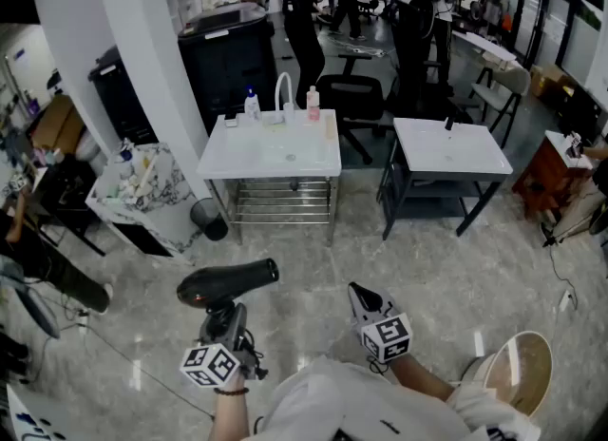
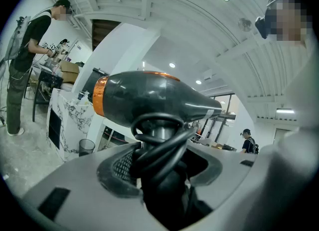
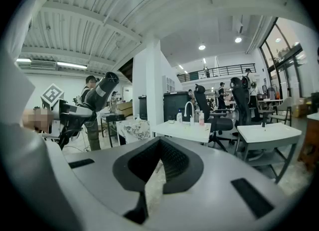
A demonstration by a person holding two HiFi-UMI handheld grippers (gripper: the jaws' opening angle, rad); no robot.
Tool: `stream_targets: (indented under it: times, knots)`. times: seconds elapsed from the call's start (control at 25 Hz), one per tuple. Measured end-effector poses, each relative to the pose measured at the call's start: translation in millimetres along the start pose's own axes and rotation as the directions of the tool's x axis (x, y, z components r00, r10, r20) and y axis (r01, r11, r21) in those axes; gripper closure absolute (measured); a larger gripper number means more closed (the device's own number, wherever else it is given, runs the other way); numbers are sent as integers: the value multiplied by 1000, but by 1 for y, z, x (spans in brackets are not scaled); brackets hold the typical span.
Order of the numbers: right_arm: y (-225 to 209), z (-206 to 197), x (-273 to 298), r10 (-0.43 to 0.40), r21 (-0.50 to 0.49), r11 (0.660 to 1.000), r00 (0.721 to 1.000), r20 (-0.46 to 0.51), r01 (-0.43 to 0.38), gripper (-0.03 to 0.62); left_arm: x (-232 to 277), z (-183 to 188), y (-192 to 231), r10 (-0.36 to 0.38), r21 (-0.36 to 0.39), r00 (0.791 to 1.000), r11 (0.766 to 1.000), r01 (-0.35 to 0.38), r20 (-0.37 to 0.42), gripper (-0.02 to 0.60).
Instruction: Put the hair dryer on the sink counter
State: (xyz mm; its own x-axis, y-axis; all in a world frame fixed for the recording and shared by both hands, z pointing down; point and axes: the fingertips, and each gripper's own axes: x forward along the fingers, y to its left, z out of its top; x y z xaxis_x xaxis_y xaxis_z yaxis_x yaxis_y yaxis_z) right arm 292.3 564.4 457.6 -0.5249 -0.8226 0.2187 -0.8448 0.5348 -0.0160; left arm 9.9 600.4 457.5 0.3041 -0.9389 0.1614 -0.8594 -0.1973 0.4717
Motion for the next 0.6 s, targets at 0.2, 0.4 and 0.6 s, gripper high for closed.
stream_targets:
  times: [0.2,0.4,0.6]
  knots:
    - [3,4,8,-5,-5,1000,1000,-7,5,577,5,9,7,-9,1,1000,1000,9,-2,331]
    - [7,3,9,-23,-7,1000,1000,-9,23,577,6,12,12,-26,4,1000,1000,26,-5,331]
    - [16,3,13,-32,0,999,999,-7,32,577,5,16,20,-38,2,999,999,38,0,331]
